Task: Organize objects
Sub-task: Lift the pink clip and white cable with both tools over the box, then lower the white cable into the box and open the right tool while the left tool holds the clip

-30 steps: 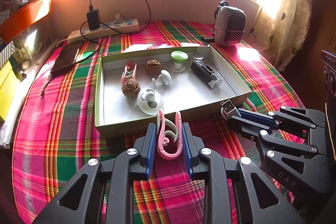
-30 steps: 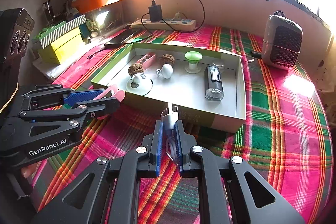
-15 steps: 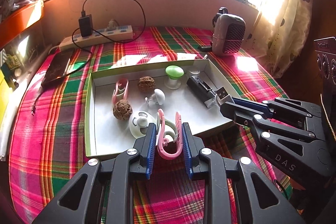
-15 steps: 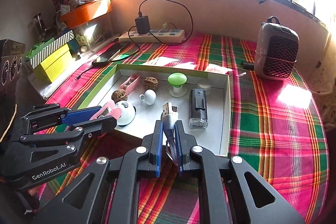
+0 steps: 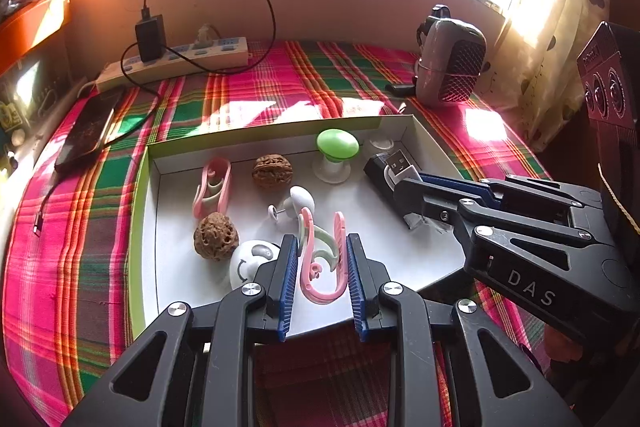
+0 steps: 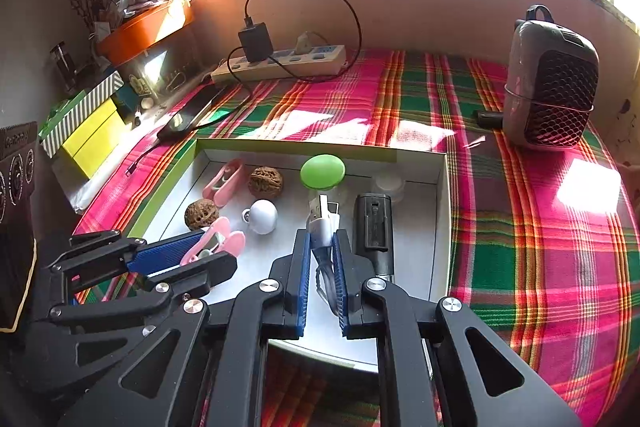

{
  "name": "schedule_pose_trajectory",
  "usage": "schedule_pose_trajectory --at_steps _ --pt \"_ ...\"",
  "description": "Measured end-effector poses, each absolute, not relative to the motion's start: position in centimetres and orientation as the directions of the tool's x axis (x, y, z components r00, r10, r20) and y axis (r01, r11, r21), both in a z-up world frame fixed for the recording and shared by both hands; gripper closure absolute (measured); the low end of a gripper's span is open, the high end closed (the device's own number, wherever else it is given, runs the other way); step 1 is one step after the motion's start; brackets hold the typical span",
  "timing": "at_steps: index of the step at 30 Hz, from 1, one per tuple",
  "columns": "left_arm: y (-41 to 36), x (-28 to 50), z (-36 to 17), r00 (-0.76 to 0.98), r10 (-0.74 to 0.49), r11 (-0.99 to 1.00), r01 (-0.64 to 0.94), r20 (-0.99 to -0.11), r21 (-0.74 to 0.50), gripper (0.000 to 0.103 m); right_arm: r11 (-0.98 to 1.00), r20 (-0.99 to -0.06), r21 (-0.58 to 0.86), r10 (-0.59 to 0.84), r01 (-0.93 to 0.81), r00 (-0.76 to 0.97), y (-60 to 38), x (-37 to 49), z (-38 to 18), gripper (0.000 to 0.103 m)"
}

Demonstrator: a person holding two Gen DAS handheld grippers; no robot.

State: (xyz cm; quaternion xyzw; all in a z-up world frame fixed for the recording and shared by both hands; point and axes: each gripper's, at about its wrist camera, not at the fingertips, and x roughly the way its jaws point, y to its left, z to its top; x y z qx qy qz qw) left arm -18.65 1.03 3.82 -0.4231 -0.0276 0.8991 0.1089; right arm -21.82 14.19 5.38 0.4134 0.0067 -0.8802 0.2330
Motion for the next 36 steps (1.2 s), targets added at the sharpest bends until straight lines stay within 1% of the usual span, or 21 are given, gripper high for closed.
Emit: schedule_pose_trajectory --at_steps 4,19,29,36 --pt "1.3 -19.2 3.4 -0.608 0.23 -0.972 -0.183 -0.76 -0.148 0.081 -0.889 -0.745 0.184 -0.404 0.418 -0.53 13.9 -22.9 4.7 0.091" --pt "2.0 -20.8 1.9 -0.571 0.21 -0.975 -0.183 -0.793 -0.126 0.081 -0.881 -0.779 0.186 -0.402 0.434 -0.481 13.1 -24.7 3.0 0.091" --pt "2.2 -21.2 1.5 -0.569 0.209 -0.975 -0.185 -0.796 -0.124 0.081 -0.889 -0.794 0.119 -0.352 0.441 -0.496 12.4 -25.0 2.8 0.091" --pt "2.2 -21.3 1.5 -0.57 0.205 -0.975 -0.186 -0.796 -0.117 0.081 -0.885 -0.8 0.107 -0.347 0.452 -0.49 12.0 -25.0 2.6 0.091"
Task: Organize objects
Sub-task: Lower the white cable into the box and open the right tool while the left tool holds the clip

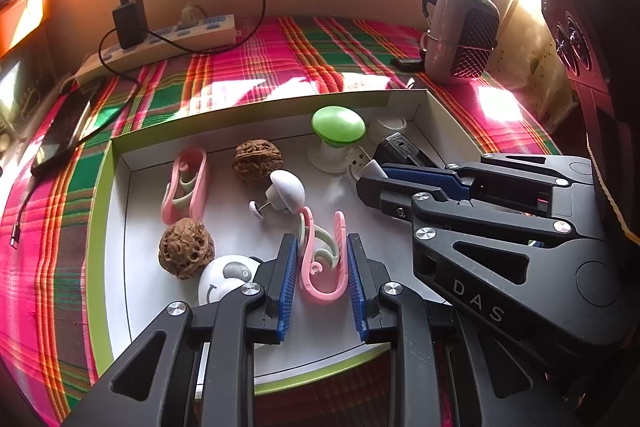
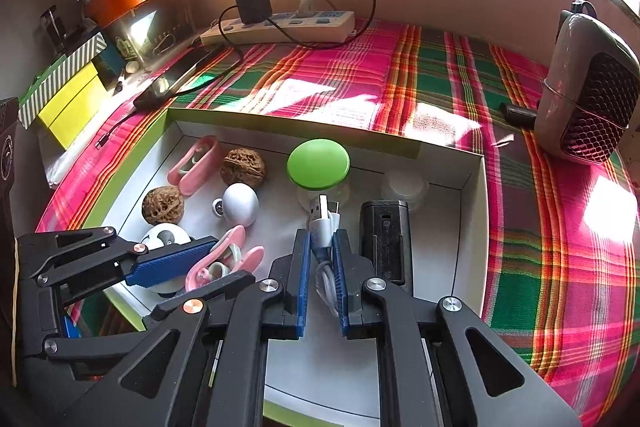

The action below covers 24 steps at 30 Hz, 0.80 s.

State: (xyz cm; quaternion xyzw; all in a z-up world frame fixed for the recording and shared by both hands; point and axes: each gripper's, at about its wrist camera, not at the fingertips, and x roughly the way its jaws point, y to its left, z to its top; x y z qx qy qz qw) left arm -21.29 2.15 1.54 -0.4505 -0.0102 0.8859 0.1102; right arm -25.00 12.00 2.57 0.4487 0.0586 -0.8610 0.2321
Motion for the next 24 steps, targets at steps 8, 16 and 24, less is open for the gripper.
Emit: schedule_pose_trajectory --at_steps 8,16,24 --pt "2.21 -21.3 1.47 -0.57 0.203 -0.976 -0.186 -0.796 -0.115 0.081 -0.89 -0.802 0.116 -0.346 0.441 -0.487 12.15 -25.11 2.27 0.091" --pt "2.27 -21.29 1.39 -0.572 0.198 -0.976 -0.187 -0.796 -0.108 0.08 -0.891 -0.8 0.135 -0.356 0.432 -0.483 12.53 -25.21 2.19 0.091" --pt "2.32 -21.26 1.34 -0.572 0.197 -0.976 -0.188 -0.796 -0.106 0.08 -0.892 -0.8 0.141 -0.358 0.429 -0.481 12.6 -25.38 2.18 0.09"
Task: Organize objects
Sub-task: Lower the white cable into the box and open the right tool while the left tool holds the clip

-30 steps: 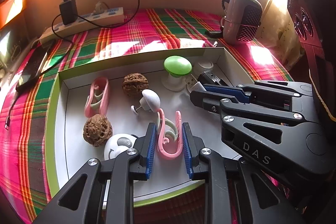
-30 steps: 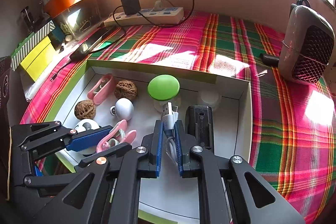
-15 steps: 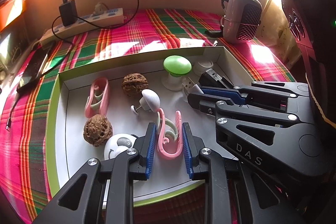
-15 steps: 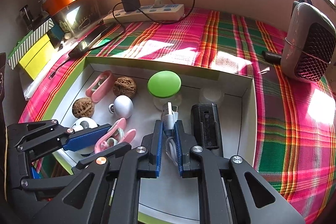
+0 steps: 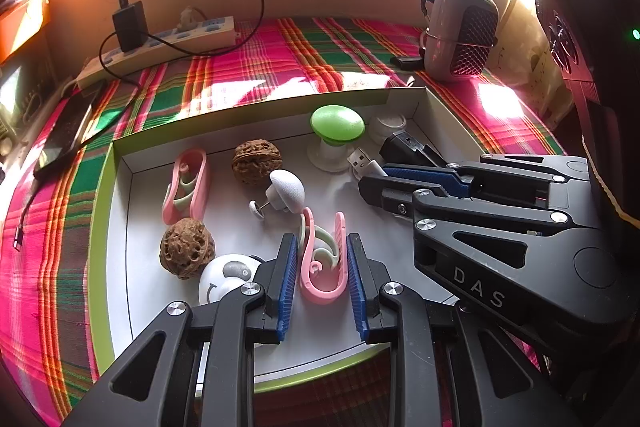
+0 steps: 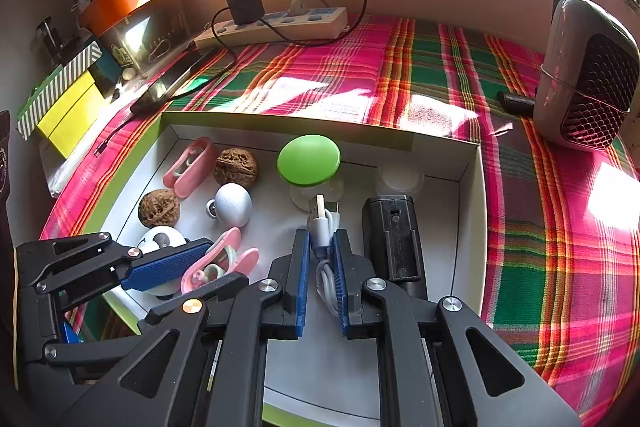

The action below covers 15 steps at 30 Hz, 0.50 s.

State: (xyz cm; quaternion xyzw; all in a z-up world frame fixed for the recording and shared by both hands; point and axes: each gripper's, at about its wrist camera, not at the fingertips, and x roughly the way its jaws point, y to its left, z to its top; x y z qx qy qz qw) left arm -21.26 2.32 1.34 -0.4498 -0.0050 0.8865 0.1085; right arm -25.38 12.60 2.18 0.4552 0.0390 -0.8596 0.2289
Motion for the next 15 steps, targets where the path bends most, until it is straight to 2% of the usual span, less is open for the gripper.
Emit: schedule_pose_trajectory --at_steps 15 --pt "2.43 -21.24 1.37 -0.572 0.199 -0.976 -0.189 -0.796 -0.109 0.078 -0.895 -0.8 0.151 -0.36 0.419 -0.48 12.59 -25.37 2.14 0.087"
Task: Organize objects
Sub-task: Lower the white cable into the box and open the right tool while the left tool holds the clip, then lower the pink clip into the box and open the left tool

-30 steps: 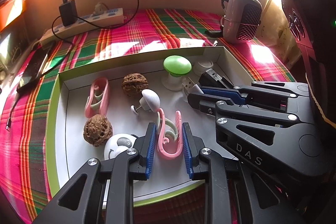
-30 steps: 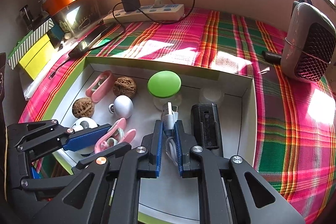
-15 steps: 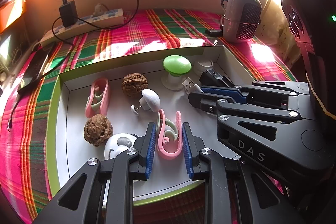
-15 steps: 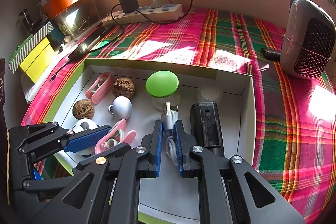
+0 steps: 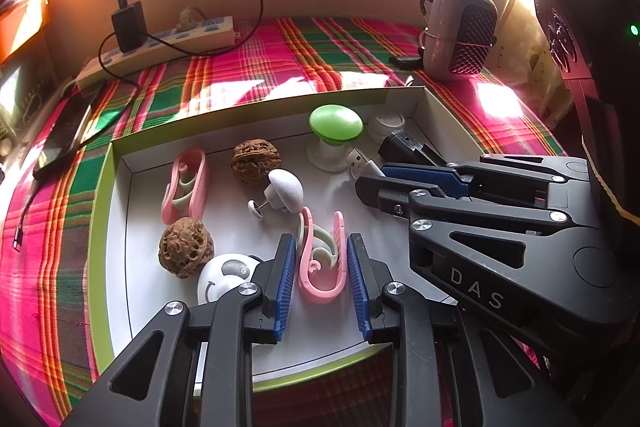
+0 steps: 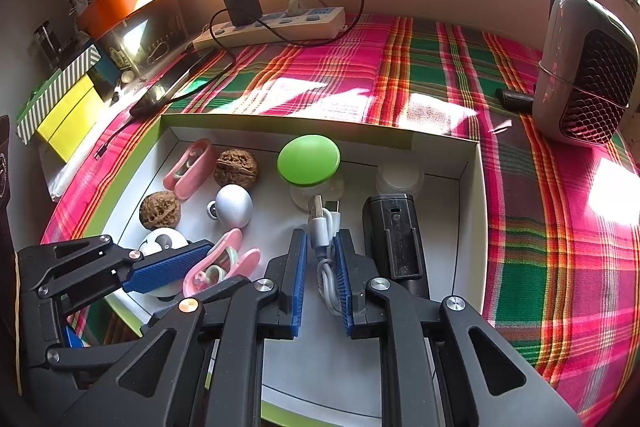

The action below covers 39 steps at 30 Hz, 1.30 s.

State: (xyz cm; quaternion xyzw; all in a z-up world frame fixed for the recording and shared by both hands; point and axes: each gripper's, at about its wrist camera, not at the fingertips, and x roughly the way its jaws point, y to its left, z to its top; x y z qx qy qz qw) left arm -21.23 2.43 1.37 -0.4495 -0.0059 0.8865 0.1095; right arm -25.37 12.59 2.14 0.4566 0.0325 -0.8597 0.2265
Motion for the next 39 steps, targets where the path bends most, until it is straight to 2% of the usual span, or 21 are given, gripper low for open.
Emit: schedule_pose_trajectory --at_steps 3,7,39 --pt "2.4 -21.2 1.4 -0.572 0.198 -0.976 -0.187 -0.796 -0.108 0.078 -0.896 -0.8 0.151 -0.359 0.418 -0.48 12.6 -25.4 2.2 0.085" --pt "2.4 -21.3 1.3 -0.571 0.195 -0.977 -0.184 -0.797 -0.107 0.077 -0.898 -0.798 0.151 -0.358 0.414 -0.484 12.8 -25.3 2.3 0.078" --pt "1.7 -19.8 2.5 -0.594 0.172 -0.984 -0.146 -0.786 -0.105 0.074 -0.925 -0.767 0.154 -0.333 0.346 -0.548 14.3 -23.4 4.3 0.076"
